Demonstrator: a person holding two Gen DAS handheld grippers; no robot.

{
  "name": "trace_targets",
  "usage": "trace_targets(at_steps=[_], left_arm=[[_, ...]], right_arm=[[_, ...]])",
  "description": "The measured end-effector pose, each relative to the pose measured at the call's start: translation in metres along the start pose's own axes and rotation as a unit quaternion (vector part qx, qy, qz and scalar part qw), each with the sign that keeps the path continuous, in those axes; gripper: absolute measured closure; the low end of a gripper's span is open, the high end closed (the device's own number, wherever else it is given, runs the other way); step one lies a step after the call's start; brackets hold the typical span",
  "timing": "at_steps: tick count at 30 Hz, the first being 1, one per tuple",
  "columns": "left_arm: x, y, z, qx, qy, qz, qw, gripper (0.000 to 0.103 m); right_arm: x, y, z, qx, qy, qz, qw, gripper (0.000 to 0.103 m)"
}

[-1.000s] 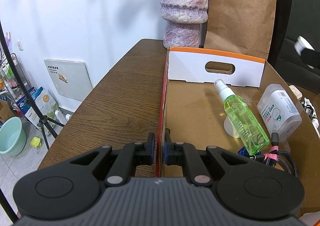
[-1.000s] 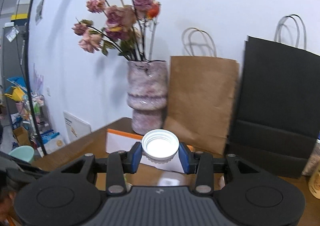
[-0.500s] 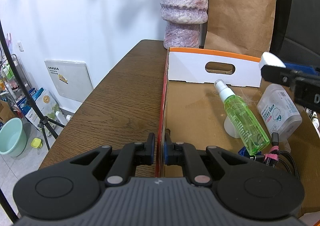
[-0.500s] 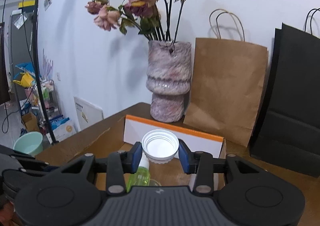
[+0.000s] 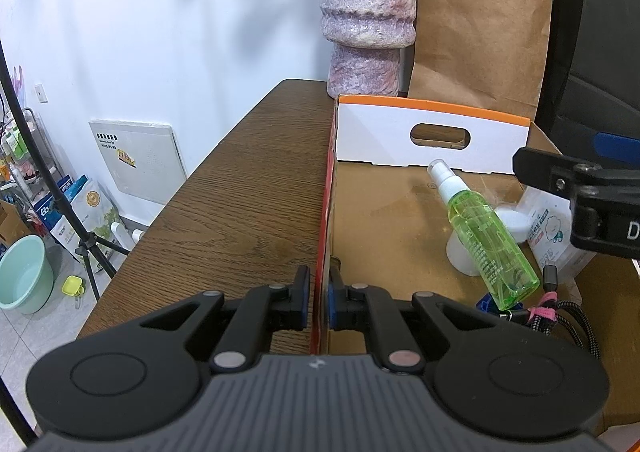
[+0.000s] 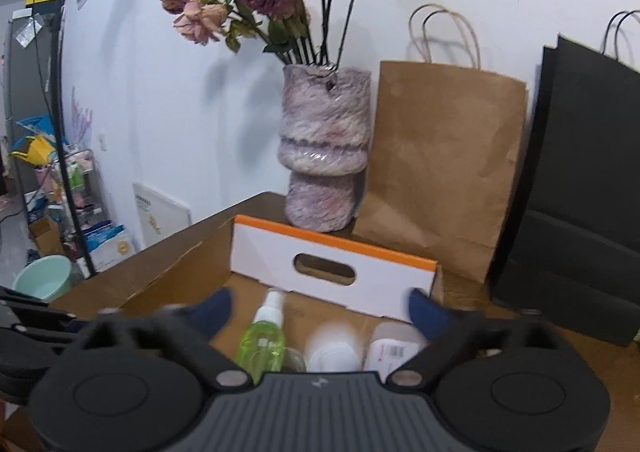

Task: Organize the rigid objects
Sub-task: 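Carry the white lid into the cardboard box and release it, then move the right gripper to the small white spray bottle and grasp it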

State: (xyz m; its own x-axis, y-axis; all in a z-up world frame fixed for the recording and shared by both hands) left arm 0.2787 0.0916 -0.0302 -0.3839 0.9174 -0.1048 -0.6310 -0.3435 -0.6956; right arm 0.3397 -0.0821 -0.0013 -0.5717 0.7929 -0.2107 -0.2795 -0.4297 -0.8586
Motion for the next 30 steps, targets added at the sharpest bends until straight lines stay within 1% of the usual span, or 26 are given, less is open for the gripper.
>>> trace_targets(at_steps=[1,4,15,21,24,26,30], left_arm=[[0.0,0.0,0.0,0.0,0.0,0.0,1.0,0.093],[0.0,0.0,0.0,0.0,0.0,0.0,1.0,0.093],[0.0,0.0,0.0,0.0,0.0,0.0,1.0,0.093],[0.0,0.0,0.0,0.0,0.0,0.0,1.0,0.093],[0.0,0.0,0.0,0.0,0.0,0.0,1.0,0.093],[0.0,0.0,0.0,0.0,0.0,0.0,1.0,0.093],[0.0,0.0,0.0,0.0,0.0,0.0,1.0,0.093]], right_arm=[[-0.001,0.0,0.0,0.001,0.0,-0.001,1.0,0.005],[-0.004,0.001,-0.001,0.005,0.003,-0.006,1.0,0.0],[-0.005,0.003,-0.004,0.015,0.009,-0.006,1.0,0.0],[-0.01,0.002,0.004,0.003,0.015,-0.011,1.0,0.0],[-0.022,0.0,0.014,-0.006,0.032,-0.014,0.999,0.0],[-0.038,0.002,0.021,-0.012,0.051,-0.026,0.998,0.0],[-0.081,0.012,0.032,-0.014,0.09,-0.078,0.993,0.0]])
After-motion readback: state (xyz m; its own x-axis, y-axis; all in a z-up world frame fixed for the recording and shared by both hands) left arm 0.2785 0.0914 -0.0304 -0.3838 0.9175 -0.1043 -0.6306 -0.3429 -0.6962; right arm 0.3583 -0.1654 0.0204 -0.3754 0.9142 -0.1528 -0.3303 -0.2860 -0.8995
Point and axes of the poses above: each gripper's, at about its wrist camera, not at the fingertips, and z roughly against the way its jaws point, x to its left, y to its underside, the point moved 2 cm from there along -z, roughly the way its jaws point, and after that the axes turned 10 degrees about z, right-handed, at the moved point
